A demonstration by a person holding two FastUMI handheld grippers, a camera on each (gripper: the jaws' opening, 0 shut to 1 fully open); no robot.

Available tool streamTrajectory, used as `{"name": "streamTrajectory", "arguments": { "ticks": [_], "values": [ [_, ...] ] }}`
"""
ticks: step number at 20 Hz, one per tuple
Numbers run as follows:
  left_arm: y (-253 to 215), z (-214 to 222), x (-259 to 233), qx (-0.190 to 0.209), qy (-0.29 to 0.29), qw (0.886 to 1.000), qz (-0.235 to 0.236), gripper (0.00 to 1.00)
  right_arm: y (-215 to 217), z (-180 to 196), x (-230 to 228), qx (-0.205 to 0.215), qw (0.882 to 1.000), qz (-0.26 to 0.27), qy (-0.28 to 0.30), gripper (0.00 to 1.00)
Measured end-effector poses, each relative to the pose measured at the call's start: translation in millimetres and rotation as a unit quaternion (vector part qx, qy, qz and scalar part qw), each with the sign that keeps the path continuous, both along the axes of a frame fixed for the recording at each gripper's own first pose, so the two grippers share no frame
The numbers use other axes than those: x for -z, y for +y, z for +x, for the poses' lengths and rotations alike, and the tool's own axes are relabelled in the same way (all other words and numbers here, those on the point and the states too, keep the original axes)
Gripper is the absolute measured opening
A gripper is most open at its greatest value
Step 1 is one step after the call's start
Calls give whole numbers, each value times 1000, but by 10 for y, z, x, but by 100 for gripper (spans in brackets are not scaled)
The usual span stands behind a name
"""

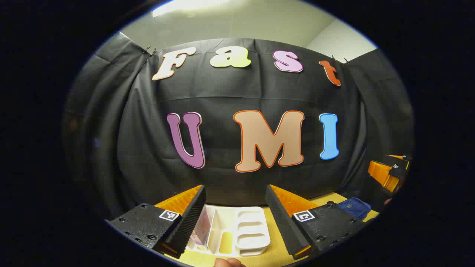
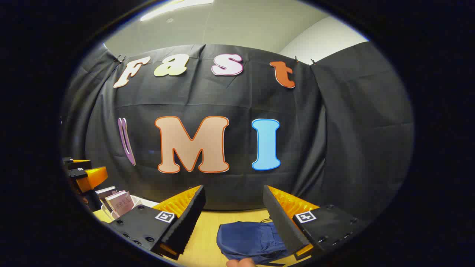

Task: Open the schoolbag, grab two books from the bookshelf and put them into the schoolbag.

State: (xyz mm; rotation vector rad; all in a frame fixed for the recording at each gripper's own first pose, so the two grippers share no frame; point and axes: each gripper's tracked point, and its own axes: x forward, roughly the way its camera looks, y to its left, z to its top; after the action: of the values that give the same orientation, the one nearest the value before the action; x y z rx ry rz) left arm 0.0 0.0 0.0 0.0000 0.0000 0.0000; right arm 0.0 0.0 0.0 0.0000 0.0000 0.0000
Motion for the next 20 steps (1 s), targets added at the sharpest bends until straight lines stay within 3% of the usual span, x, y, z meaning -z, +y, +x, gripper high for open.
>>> {"name": "streamTrajectory", "arguments": {
  "ticks": [20],
  "values": [
    [-88, 138, -46, 2, -1, 1000, 24, 95, 80, 136, -74, -19, 1000, -6, -9, 97]
  ]
}}
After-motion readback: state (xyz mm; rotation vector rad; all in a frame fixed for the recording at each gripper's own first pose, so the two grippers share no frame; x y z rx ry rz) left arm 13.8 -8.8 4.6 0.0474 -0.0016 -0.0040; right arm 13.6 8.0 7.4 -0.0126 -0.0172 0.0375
